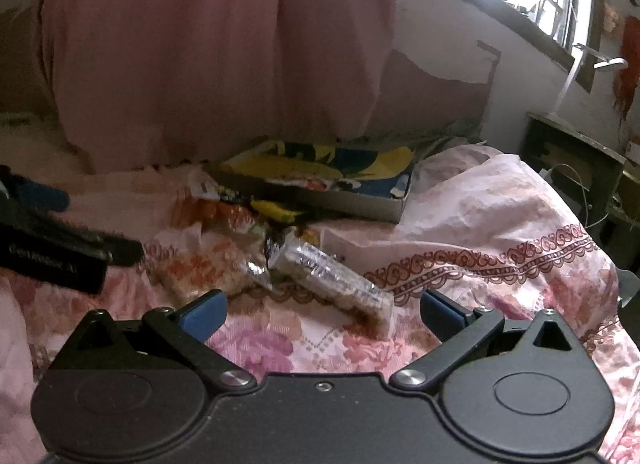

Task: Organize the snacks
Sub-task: 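Move both open tools back over the remaining snacks, then grasp the clear rice-cracker bag with the left tool while the right tool grasps the granola bar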

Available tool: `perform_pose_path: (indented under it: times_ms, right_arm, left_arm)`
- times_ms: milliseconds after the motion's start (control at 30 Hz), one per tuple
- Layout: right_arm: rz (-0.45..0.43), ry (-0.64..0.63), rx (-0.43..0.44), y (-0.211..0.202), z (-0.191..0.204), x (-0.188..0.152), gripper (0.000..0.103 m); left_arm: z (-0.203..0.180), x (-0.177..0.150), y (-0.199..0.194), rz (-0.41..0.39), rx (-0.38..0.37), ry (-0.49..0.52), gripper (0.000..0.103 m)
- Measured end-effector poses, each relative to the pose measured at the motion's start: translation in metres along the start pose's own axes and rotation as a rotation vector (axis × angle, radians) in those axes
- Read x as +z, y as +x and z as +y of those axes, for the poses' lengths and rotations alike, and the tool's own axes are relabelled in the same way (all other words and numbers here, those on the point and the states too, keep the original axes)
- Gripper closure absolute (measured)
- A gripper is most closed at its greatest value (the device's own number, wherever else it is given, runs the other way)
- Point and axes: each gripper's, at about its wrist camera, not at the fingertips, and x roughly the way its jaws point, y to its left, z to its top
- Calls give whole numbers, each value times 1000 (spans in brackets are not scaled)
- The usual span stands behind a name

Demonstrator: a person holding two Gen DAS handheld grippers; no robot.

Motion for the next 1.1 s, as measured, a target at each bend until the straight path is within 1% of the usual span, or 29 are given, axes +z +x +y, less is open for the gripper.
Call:
perform_pose_path:
  times_ms: [167, 333, 533, 700, 967, 1100]
  right_arm:
    - [33, -9, -1, 5, 0, -2, 1]
    - [68, 1, -1, 12, -2, -3, 1]
    - [115, 25, 3, 21, -5, -3, 1]
    - [140, 47, 8, 27, -8, -3, 1]
    - [167, 65, 17, 31, -11, -2, 1]
    - [190, 88, 41, 35, -14, 0, 1]
  left_arm:
    - [8, 1, 6, 41, 12, -47, 0]
    - [12, 0, 13, 84, 28, -69, 0]
    - [10, -1, 19, 119, 41, -49, 0]
    - [6, -1, 22, 132, 43, -31, 0]
    - [6, 0, 25, 144, 40, -36, 0]
    - [3, 3, 31, 177, 22, -10, 0]
